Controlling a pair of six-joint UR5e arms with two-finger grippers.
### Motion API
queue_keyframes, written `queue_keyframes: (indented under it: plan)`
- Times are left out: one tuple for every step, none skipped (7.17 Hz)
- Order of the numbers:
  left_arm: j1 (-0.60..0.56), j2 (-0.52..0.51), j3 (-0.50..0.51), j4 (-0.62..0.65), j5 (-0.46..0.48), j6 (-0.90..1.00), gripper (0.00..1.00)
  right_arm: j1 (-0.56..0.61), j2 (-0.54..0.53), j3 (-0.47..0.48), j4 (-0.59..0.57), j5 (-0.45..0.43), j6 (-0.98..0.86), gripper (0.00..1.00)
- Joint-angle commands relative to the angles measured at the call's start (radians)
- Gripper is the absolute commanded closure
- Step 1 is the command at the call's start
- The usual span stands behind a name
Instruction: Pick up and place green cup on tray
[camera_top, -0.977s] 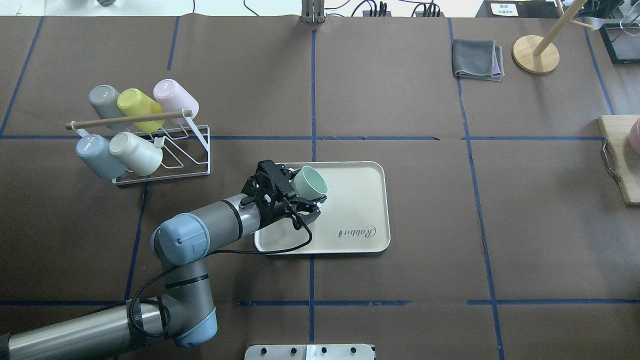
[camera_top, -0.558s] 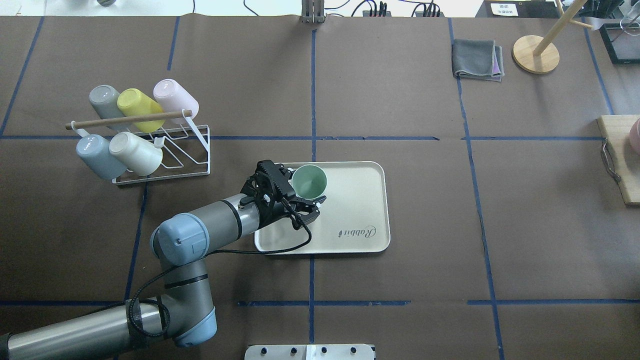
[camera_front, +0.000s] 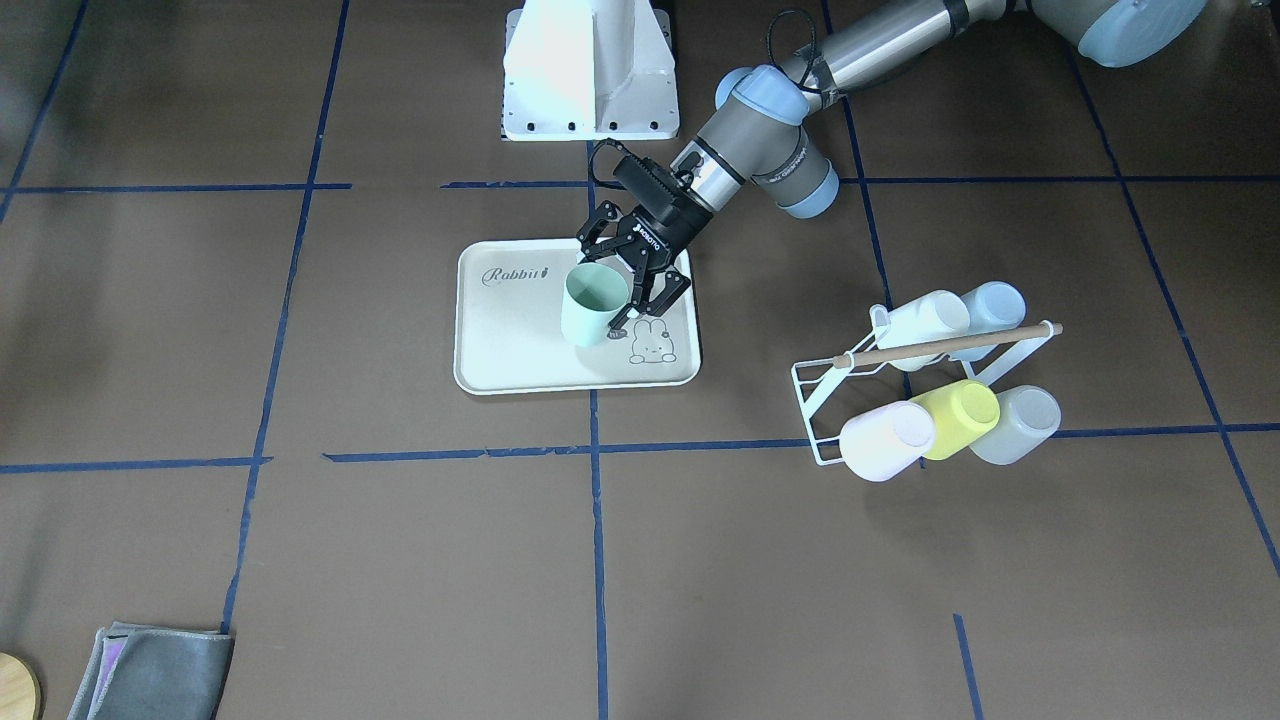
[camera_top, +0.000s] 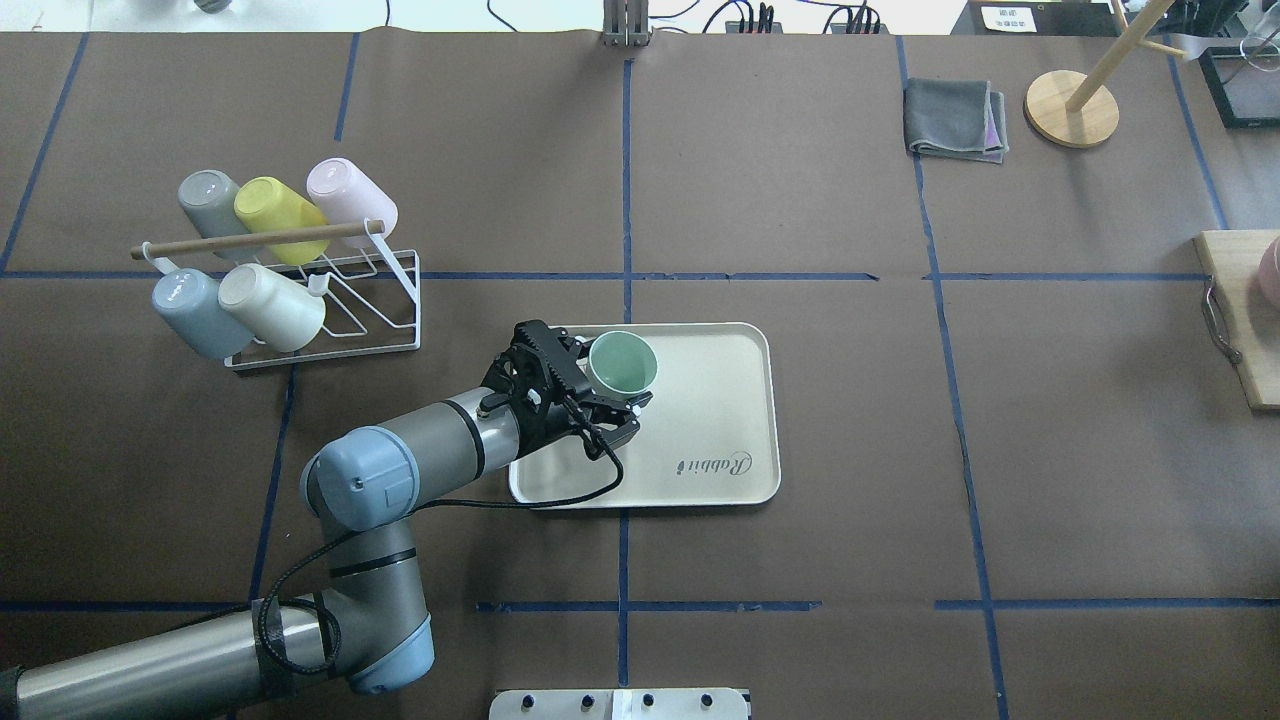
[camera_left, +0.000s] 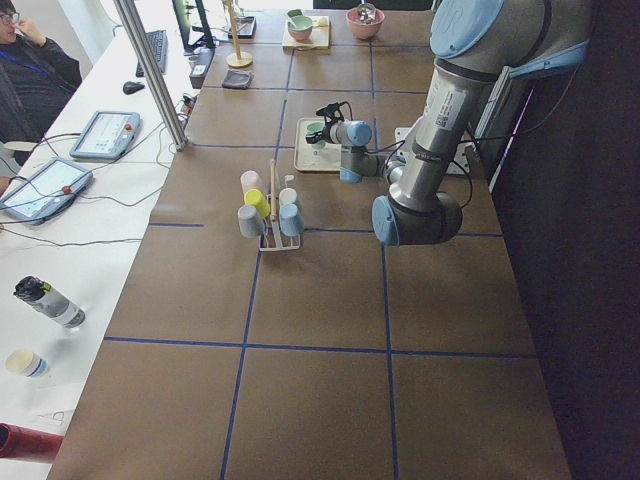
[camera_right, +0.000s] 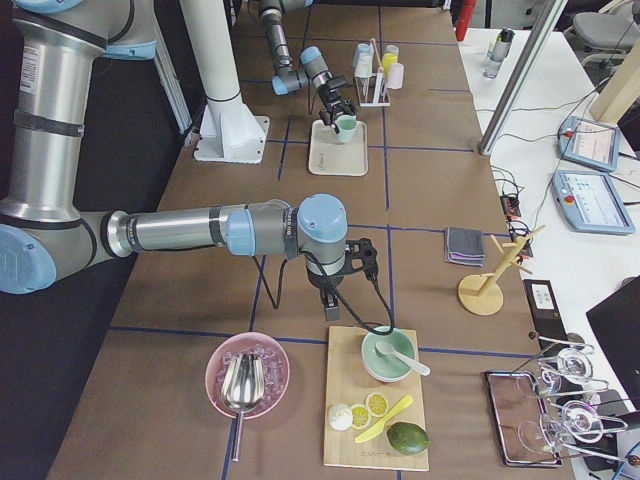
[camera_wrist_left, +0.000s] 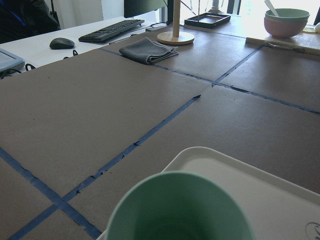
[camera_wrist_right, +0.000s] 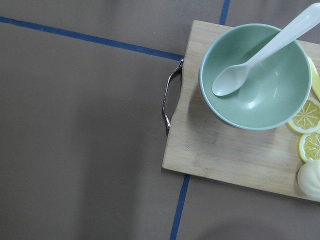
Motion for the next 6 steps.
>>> queue_keyframes:
  plan:
    - [0.002, -0.009, 0.020, 0.002, 0.000, -0.001, 0.14, 0.000, -0.002, 0.000, 0.000, 0.000, 0.000, 0.00]
    - [0.004, -0.016, 0.028, 0.002, 0.000, -0.001, 0.14, 0.000, -0.002, 0.000, 0.000, 0.000, -0.002, 0.00]
    - [0.005, -0.016, 0.029, 0.002, 0.000, -0.001, 0.14, 0.000, -0.002, 0.000, 0.000, 0.000, -0.002, 0.00]
    - [0.005, -0.018, 0.029, 0.002, -0.002, -0.001, 0.10, 0.000, -0.003, 0.000, 0.000, 0.000, -0.002, 0.00]
    - [0.005, -0.022, 0.029, 0.002, -0.002, -0.001, 0.03, 0.000, -0.003, -0.002, 0.000, 0.000, -0.002, 0.00]
    - [-0.002, -0.022, 0.022, 0.002, -0.006, 0.003, 0.00, 0.000, -0.003, 0.000, 0.000, 0.002, -0.002, 0.00]
